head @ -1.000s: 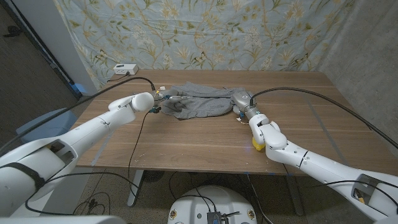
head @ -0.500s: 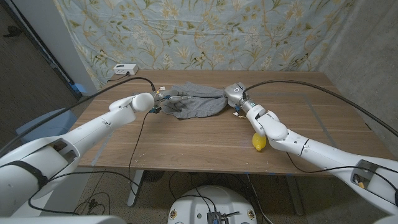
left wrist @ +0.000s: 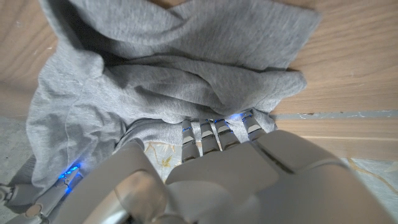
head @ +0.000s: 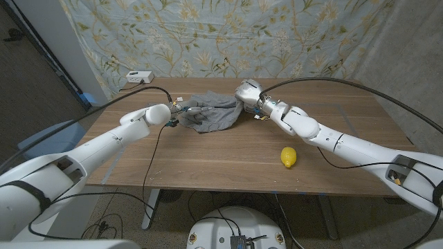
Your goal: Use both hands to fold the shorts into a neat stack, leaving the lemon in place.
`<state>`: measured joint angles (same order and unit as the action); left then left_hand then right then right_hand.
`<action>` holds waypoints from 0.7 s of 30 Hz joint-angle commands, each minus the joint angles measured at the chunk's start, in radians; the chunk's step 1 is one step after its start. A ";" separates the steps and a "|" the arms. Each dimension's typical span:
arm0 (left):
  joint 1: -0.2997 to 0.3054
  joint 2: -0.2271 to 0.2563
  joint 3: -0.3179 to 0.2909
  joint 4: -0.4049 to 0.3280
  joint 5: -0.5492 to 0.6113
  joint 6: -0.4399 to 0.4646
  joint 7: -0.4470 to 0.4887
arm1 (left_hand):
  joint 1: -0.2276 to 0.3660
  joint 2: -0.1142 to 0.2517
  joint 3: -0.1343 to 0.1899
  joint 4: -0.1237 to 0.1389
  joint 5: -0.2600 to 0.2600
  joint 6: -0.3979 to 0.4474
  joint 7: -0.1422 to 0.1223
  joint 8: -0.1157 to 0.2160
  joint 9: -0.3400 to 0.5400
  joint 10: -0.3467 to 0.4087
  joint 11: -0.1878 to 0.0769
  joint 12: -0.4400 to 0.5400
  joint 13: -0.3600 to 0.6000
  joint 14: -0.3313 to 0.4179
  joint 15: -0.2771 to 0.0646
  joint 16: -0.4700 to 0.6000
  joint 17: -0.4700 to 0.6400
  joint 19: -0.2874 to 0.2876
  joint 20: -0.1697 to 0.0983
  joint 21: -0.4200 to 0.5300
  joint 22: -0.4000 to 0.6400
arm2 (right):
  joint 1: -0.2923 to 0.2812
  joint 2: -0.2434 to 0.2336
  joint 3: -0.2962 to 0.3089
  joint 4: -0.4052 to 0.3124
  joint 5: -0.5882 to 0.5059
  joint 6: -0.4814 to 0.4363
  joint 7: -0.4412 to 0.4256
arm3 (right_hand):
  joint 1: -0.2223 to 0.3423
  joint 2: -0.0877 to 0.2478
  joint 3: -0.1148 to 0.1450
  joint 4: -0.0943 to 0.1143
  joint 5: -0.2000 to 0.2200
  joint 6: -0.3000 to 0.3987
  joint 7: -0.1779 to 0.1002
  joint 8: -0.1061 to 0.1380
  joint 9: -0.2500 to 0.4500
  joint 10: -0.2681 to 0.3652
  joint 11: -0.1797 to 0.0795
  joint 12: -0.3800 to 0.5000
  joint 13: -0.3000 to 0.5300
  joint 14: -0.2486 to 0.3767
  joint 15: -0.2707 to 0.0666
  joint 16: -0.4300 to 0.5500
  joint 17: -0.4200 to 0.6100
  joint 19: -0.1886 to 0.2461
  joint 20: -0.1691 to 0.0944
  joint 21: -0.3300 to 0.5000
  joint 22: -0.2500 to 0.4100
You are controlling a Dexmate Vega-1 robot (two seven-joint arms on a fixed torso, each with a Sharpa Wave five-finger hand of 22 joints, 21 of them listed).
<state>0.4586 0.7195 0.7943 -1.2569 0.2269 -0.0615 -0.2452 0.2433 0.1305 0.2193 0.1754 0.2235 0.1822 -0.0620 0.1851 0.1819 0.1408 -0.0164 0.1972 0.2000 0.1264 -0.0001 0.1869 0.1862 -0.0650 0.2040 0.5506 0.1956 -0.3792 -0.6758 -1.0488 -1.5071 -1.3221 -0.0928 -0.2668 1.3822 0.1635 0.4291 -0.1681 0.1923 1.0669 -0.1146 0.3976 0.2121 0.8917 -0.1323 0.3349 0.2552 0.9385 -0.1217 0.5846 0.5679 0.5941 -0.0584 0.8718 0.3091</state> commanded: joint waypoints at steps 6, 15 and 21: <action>0.033 0.025 -0.019 -0.029 -0.015 0.005 0.013 | -0.013 0.002 -0.008 -0.003 0.009 0.004 0.007 0.005 0.001 0.005 0.001 0.006 0.000 -0.002 0.001 0.004 -0.001 0.004 0.008 0.005 0.004 | 0.188 0.063 -0.067 0.100 -0.123 0.190 -0.128 | 0.029 -0.001 -0.011 0.005 0.000 0.023 0.002 0.010 0.006 0.009 -0.010 -0.001 0.015 0.014 -0.115 -0.004 0.016 -0.023 -0.151 0.037 0.009; 0.040 0.027 -0.025 -0.022 -0.027 -0.005 0.014 | -0.021 0.007 -0.008 -0.004 0.013 0.012 0.011 0.008 0.001 0.006 0.003 0.008 -0.001 -0.002 0.000 0.005 -0.002 0.004 0.007 0.003 0.003 | 0.268 0.136 -0.116 0.171 -0.143 0.219 -0.191 | 0.038 -0.003 -0.015 0.006 0.000 0.026 0.006 0.010 0.007 0.010 -0.013 -0.003 0.022 0.014 -0.115 -0.008 0.023 -0.032 -0.151 0.056 0.012; 0.044 0.027 -0.030 -0.011 -0.033 -0.016 0.022 | -0.025 0.013 -0.007 -0.004 0.014 0.014 0.013 0.008 0.001 0.010 0.003 0.010 -0.001 -0.002 -0.001 0.005 -0.002 0.004 0.007 0.001 0.004 | 0.323 0.197 -0.165 0.243 -0.145 0.237 -0.231 | 0.044 -0.004 -0.018 0.007 0.000 0.025 0.005 0.007 0.007 0.010 -0.013 -0.005 0.027 0.014 -0.114 -0.011 0.028 -0.038 -0.151 0.071 0.014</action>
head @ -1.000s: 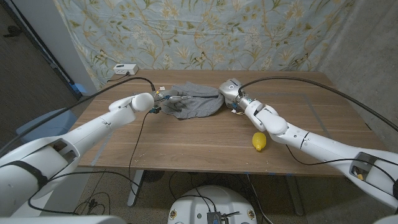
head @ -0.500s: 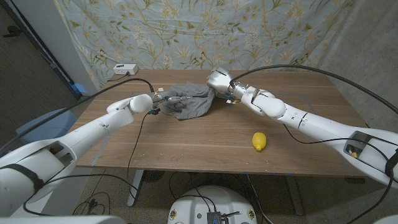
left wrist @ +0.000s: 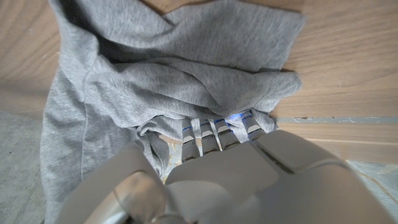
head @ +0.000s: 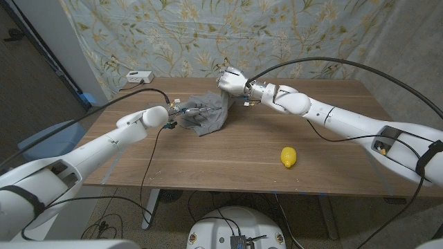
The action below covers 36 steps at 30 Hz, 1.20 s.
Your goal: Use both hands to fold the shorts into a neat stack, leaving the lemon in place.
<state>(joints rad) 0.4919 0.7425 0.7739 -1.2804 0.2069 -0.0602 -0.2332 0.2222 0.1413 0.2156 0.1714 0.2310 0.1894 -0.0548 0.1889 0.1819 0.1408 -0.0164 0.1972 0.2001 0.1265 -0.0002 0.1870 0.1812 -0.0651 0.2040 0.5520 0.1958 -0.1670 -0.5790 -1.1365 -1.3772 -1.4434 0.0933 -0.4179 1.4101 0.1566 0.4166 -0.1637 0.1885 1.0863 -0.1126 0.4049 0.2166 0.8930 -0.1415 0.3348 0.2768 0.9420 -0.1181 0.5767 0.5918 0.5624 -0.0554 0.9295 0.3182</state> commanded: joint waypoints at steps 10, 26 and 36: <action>0.019 0.005 -0.019 0.039 -0.030 -0.037 0.023 | -0.009 0.004 -0.004 -0.001 0.009 0.012 0.008 0.005 0.001 0.014 0.000 0.012 -0.001 -0.002 -0.003 0.005 0.003 0.004 0.007 -0.001 0.003 | 0.227 0.240 -0.192 0.297 -0.020 0.090 -0.177 | 0.022 0.003 -0.008 0.004 0.004 0.003 0.002 -0.003 0.003 0.008 -0.005 -0.008 0.010 0.011 -0.118 -0.007 0.009 -0.014 -0.154 0.029 0.006; 0.010 -0.010 -0.017 0.104 -0.046 -0.085 0.032 | -0.017 0.002 -0.006 -0.003 0.011 0.015 0.010 0.005 0.001 0.014 0.003 0.012 -0.002 -0.002 -0.003 0.005 0.002 0.005 0.008 -0.004 0.003 | 0.320 0.420 -0.358 0.559 0.077 0.092 -0.328 | 0.100 -0.027 -0.034 -0.006 0.000 -0.159 -0.034 -0.110 -0.005 -0.129 -0.022 -0.115 -0.008 -0.044 -0.120 -0.104 -0.012 -0.089 -0.155 0.173 -0.009; -0.008 -0.019 -0.012 0.133 -0.045 -0.110 0.034 | -0.022 0.000 -0.008 -0.005 0.013 0.015 0.010 0.004 0.001 0.014 0.005 0.012 -0.002 -0.003 -0.003 0.005 0.001 0.005 0.007 -0.005 0.003 | 0.235 0.412 -0.310 0.495 0.175 -0.163 -0.263 | -0.167 -0.073 -0.125 0.081 0.053 -0.567 -0.100 -0.222 -0.008 -0.494 -0.027 -0.155 -0.050 -0.230 -0.107 -0.314 -0.161 -0.201 -0.057 0.210 -0.149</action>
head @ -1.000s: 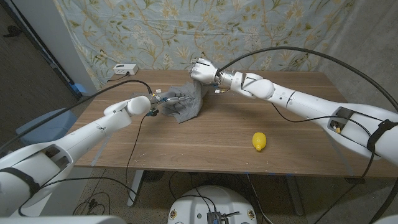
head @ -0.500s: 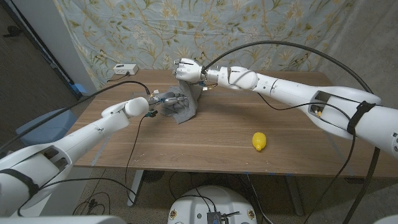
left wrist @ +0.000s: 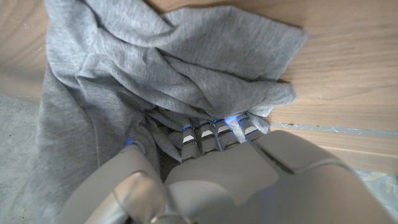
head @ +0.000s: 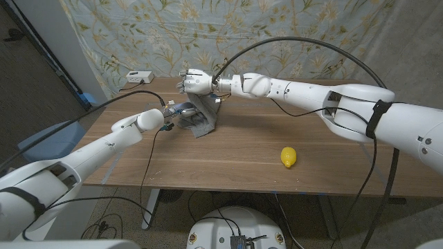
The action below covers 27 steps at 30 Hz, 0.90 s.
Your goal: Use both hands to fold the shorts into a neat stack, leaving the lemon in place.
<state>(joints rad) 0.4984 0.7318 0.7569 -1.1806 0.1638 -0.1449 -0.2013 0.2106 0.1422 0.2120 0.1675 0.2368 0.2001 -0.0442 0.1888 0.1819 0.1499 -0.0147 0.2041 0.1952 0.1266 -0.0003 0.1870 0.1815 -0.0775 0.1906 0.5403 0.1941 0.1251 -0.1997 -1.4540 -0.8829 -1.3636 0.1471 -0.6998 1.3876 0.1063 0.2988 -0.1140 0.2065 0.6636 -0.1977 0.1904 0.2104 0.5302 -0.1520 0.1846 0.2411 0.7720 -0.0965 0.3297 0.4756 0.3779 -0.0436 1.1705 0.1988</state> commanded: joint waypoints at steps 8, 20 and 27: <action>0.011 0.041 -0.035 -0.060 -0.011 0.028 0.023 | -0.004 -0.001 0.001 -0.013 0.010 0.018 0.006 0.008 0.000 0.034 0.003 0.016 0.003 0.005 0.002 0.007 -0.001 0.025 0.018 0.005 0.003 | -0.073 0.003 0.005 -0.044 0.106 -0.303 0.083 | -0.260 -0.051 -0.006 0.053 0.074 -0.338 -0.001 -0.013 -0.005 -0.240 -0.005 0.000 -0.023 -0.115 -0.124 -0.096 -0.045 0.008 -0.035 -0.090 -0.033; 0.088 0.151 -0.129 -0.301 0.008 0.189 0.094 | 0.094 0.026 0.074 -0.082 0.005 0.030 0.013 0.007 0.000 0.050 0.013 0.016 0.001 0.021 0.018 0.005 -0.006 0.044 0.019 -0.002 0.000 | -0.092 -0.013 0.014 -0.050 0.111 -0.385 0.110 | -0.270 -0.061 -0.003 0.048 0.081 -0.370 0.007 -0.010 -0.006 -0.260 -0.004 0.001 -0.023 -0.126 -0.123 -0.101 -0.044 0.013 -0.032 -0.104 -0.033; 0.155 0.208 -0.188 -0.438 -0.023 0.280 0.102 | 0.104 0.021 0.103 -0.082 -0.015 -0.081 -0.032 -0.020 0.000 -0.028 0.002 -0.011 0.002 -0.042 0.011 -0.010 0.000 0.023 0.022 -0.019 0.003 | -0.094 -0.005 0.017 -0.026 0.122 -0.416 0.116 | -0.278 -0.068 -0.005 0.048 0.083 -0.373 0.010 -0.006 -0.006 -0.263 -0.001 0.003 -0.024 -0.133 -0.121 -0.104 -0.044 0.015 -0.028 -0.109 -0.033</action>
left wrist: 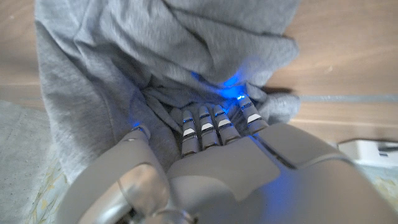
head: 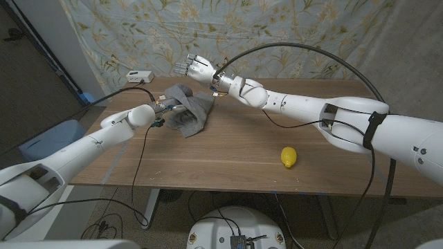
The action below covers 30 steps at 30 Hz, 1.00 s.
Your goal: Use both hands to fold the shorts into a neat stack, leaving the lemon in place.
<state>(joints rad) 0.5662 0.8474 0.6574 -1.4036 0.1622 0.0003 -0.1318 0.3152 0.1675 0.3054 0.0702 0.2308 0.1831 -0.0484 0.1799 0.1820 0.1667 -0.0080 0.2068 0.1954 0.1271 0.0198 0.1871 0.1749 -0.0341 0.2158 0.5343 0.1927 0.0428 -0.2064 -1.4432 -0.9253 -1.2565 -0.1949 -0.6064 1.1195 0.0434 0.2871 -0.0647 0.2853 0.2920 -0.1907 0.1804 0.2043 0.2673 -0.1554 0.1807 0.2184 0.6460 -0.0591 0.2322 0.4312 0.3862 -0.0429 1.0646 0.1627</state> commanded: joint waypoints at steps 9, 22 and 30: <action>0.151 0.128 -0.091 -0.307 -0.053 0.149 -0.015 | -0.073 -0.031 -0.021 0.068 -0.012 -0.152 -0.046 -0.009 -0.001 -0.124 -0.004 -0.022 0.000 -0.127 -0.001 -0.013 0.009 -0.068 -0.002 -0.041 0.007 | -0.003 0.003 -0.001 0.032 0.033 -0.059 0.001 | -0.020 -0.010 0.005 0.001 0.005 -0.002 0.005 0.007 0.000 0.007 0.002 0.012 -0.001 -0.010 -0.158 -0.007 0.002 0.009 -0.025 -0.008 0.002; 0.538 0.300 -0.312 -0.600 -0.193 0.156 0.216 | -0.093 -0.042 -0.032 0.076 -0.009 -0.135 -0.037 0.004 -0.002 -0.116 0.008 -0.010 0.000 -0.136 0.007 -0.007 0.008 -0.077 -0.003 -0.049 0.007 | -0.002 -0.007 0.000 0.028 0.045 -0.062 0.003 | -0.036 -0.013 0.004 0.006 0.007 0.000 0.006 0.012 -0.001 0.014 0.004 0.017 -0.002 -0.008 -0.158 -0.006 0.004 0.012 -0.023 -0.018 0.002; 0.863 0.369 -0.580 -0.743 -0.210 0.160 0.427 | -0.104 -0.047 -0.039 0.077 -0.007 -0.112 -0.029 0.012 -0.002 -0.089 0.019 0.003 -0.001 -0.120 0.017 0.002 0.006 -0.075 -0.003 -0.052 0.006 | -0.004 -0.014 0.005 0.006 0.050 -0.072 0.018 | -0.101 -0.021 -0.012 0.036 0.009 0.000 0.010 0.017 -0.001 0.018 0.010 0.020 -0.002 -0.008 -0.155 -0.003 0.008 0.026 -0.018 -0.033 0.003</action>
<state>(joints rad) 1.0238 1.1210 0.3580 -1.9546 -0.0066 0.1517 0.0319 0.2212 0.1211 0.2707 0.1439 0.2204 0.0598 -0.0731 0.1851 0.1764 0.0615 0.0110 0.2005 0.1955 -0.0016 0.0257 0.1814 0.1793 -0.1093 0.2091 0.4877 0.1979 0.0384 -0.2115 -1.4440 -0.9000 -1.2143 -0.2567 -0.6018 1.0312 0.0244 0.2748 -0.0381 0.2855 0.2909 -0.1895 0.1927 0.1997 0.2785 -0.1445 0.1965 0.2138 0.6444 -0.0609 0.2252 0.4339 0.4007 -0.0464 1.0341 0.1630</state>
